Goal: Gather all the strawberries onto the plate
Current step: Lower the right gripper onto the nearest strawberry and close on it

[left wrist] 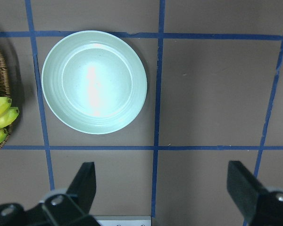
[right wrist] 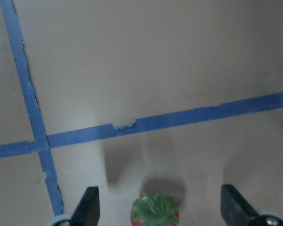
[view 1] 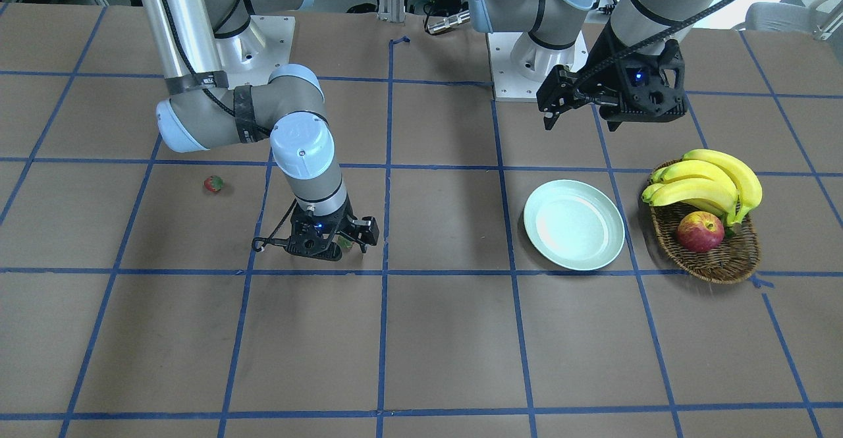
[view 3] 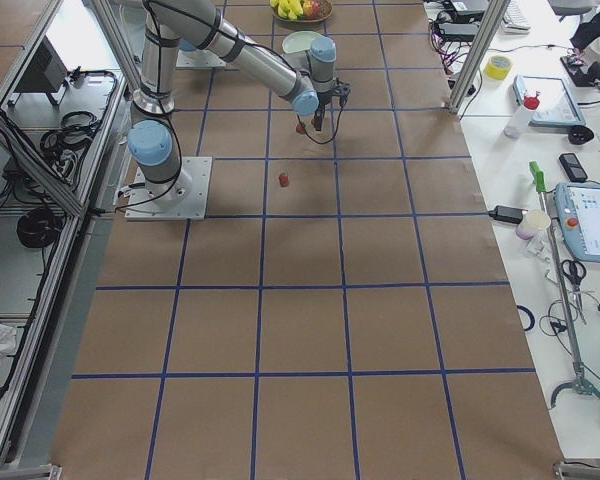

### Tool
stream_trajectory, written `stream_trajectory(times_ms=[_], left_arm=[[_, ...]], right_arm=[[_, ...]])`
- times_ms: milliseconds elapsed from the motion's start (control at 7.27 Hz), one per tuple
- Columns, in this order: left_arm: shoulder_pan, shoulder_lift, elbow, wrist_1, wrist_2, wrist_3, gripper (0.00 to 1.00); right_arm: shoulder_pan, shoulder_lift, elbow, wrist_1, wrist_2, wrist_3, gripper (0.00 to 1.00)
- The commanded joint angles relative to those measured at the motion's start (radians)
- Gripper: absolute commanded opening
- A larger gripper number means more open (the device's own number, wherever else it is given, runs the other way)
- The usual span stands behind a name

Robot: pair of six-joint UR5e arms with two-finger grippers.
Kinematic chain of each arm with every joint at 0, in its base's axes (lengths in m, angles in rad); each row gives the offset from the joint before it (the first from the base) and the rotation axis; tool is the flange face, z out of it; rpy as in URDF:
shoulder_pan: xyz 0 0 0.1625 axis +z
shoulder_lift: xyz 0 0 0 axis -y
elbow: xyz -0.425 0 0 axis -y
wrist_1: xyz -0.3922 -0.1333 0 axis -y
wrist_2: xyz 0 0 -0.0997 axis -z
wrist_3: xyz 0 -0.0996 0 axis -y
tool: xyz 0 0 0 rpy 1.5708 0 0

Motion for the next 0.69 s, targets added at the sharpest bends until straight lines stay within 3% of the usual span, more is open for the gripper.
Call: stream_trajectory(times_ms=[0, 138, 413, 550], left_arm=[[-0.001, 0.0, 0.0, 0.001, 0.0, 0.0, 1.0], [-0.001, 0.0, 0.0, 0.001, 0.0, 0.0, 1.0], [-0.001, 0.0, 0.0, 0.001, 0.002, 0.0, 1.0], [-0.001, 0.0, 0.0, 0.001, 0.0, 0.0, 1.0]], right_arm=[[0.0, 0.002, 0.01, 0.001, 0.027, 0.008, 0.7], [0.0, 0.001, 0.011, 0.004, 0.027, 0.011, 0.54], [0.0, -0.005, 0.011, 0.047, 0.027, 0.015, 0.4], [0.0, -0.011, 0.002, 0.056, 0.027, 0.018, 0.25]])
